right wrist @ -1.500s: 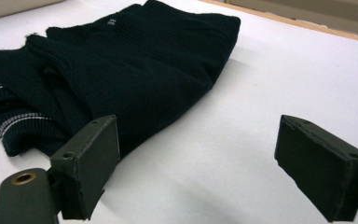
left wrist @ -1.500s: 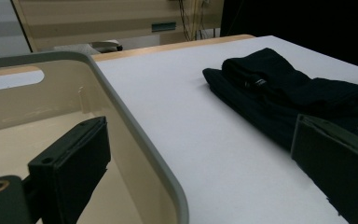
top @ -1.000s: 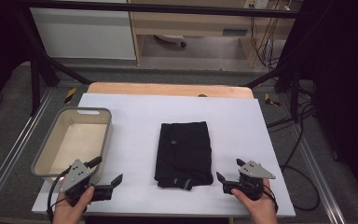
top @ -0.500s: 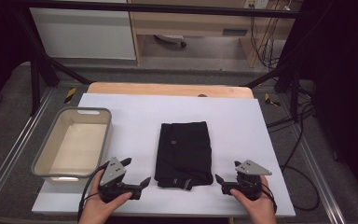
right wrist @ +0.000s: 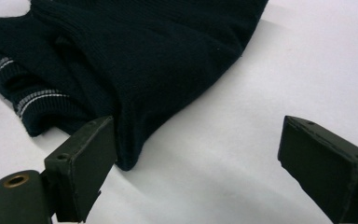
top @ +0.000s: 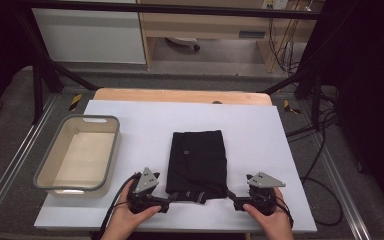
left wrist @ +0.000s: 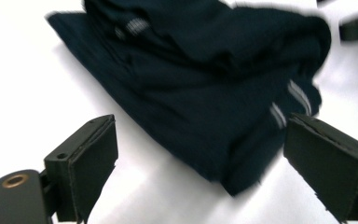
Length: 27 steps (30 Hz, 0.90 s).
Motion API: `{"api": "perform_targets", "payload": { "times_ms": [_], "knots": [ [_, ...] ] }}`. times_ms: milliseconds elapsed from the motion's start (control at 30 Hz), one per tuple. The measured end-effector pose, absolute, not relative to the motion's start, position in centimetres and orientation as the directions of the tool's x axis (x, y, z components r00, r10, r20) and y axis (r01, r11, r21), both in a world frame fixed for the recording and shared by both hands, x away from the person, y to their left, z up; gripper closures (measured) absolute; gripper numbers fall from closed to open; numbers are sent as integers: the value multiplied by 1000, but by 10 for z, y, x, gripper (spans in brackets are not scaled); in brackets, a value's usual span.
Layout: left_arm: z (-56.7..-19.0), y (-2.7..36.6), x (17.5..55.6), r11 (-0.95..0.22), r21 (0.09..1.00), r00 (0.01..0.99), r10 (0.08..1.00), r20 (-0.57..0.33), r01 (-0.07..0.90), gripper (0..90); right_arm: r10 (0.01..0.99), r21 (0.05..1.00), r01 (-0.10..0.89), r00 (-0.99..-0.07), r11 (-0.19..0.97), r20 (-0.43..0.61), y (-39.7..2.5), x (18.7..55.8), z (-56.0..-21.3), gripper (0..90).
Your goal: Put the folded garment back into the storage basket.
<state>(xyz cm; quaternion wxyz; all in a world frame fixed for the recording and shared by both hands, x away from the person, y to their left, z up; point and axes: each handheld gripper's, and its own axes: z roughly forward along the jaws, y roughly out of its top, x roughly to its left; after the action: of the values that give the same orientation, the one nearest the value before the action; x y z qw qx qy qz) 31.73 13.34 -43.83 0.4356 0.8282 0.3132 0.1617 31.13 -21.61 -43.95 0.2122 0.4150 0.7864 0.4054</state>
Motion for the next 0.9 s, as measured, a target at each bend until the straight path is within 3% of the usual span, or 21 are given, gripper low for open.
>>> {"api": "perform_targets", "payload": {
  "times_ms": [200,267,600,900],
  "knots": [
    [-454,114,313,-499,772,768,641,24,393,210,809,815,476,-588,330,16,-214,308,-440,130],
    [-454,114,314,-499,773,763,646,31,391,333,807,816,478,-590,326,23,-213,308,-440,130],
    [-459,115,323,-501,765,774,633,5,404,693,779,806,488,-624,335,54,-203,307,-442,136],
    [-447,126,310,-505,763,790,613,-12,404,766,764,785,498,-643,369,48,-189,302,-445,168]
  ]
}}
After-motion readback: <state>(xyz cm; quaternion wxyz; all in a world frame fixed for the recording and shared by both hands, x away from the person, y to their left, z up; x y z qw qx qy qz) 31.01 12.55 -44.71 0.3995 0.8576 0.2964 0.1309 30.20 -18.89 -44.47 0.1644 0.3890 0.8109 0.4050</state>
